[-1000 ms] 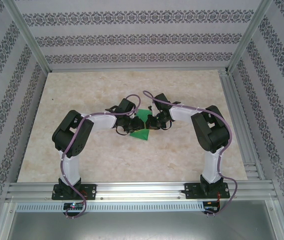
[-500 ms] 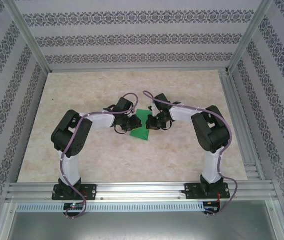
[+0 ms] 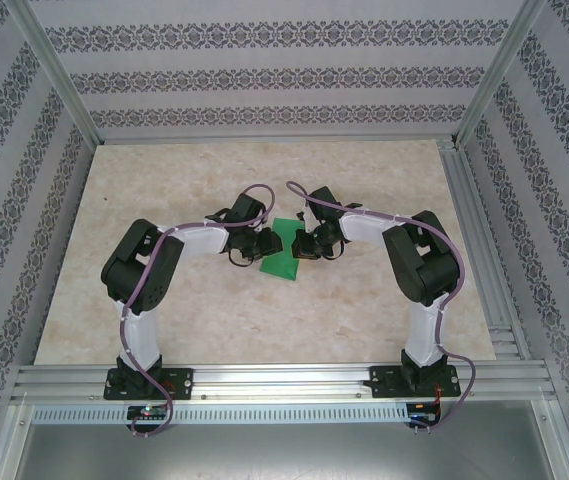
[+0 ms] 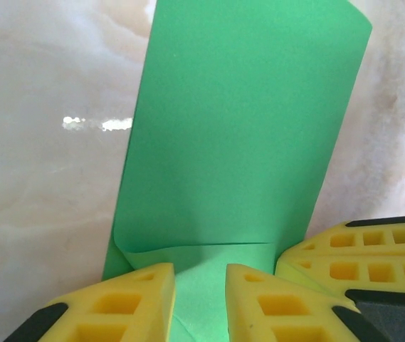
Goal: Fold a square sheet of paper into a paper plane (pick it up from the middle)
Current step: Fold the triangle a second time at the center of the table.
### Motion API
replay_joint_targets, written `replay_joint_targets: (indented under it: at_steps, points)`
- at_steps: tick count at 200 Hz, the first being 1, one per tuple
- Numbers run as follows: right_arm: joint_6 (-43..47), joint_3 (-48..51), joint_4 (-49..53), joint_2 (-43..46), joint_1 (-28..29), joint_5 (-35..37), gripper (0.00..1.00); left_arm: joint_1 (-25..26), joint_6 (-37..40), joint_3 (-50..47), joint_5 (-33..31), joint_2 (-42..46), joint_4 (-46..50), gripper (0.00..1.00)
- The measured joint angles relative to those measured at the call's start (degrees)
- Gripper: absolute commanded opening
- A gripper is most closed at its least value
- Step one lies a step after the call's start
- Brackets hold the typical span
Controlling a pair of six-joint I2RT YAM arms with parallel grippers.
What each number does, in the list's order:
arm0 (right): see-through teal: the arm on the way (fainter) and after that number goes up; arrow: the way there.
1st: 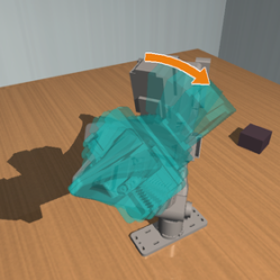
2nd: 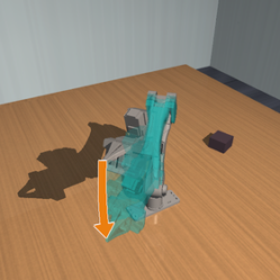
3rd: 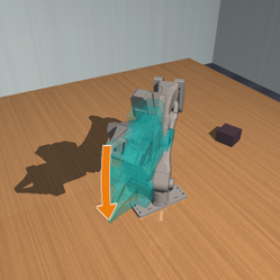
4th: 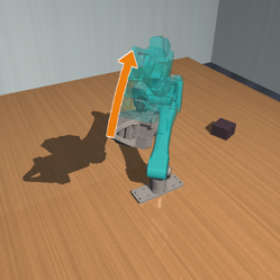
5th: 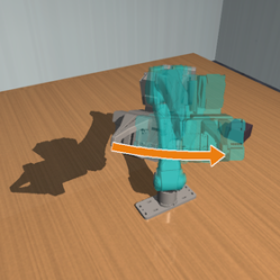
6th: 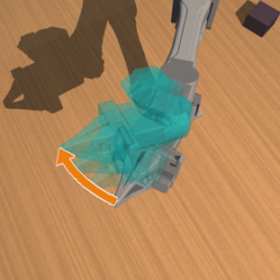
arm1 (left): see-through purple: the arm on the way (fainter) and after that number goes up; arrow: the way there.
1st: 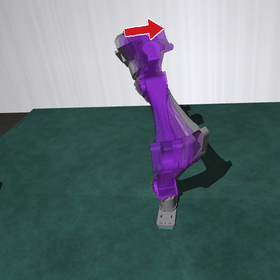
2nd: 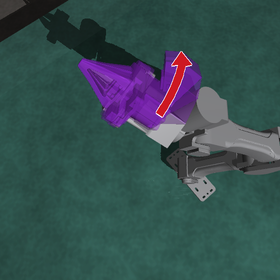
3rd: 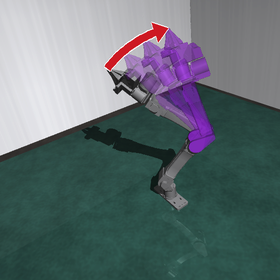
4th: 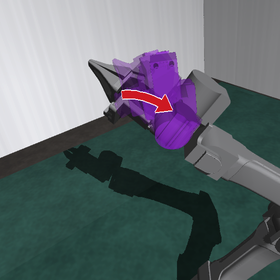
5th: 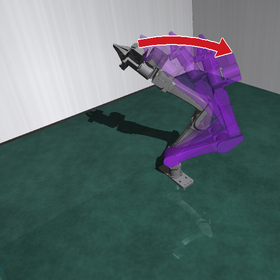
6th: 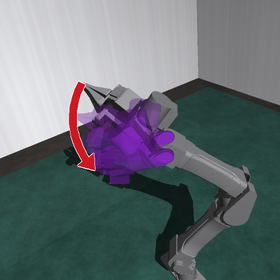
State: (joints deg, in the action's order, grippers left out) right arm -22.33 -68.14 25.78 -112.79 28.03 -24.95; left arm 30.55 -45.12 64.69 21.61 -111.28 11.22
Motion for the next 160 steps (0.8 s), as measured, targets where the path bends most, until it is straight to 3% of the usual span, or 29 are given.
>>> replay_joint_targets:
  at_steps: [91, 160]
  points:
    - [0.00, 0.00, 0.00, 0.00, 0.00, 0.02, 0.08, -2.32, 1.11, 2.12, -4.57, -0.22, 0.46, 0.32]
    - [0.00, 0.00, -0.02, 0.00, 0.00, 0.00, 0.08, -1.99, 2.84, 0.50, 1.14, 1.81, 0.24, 0.25]
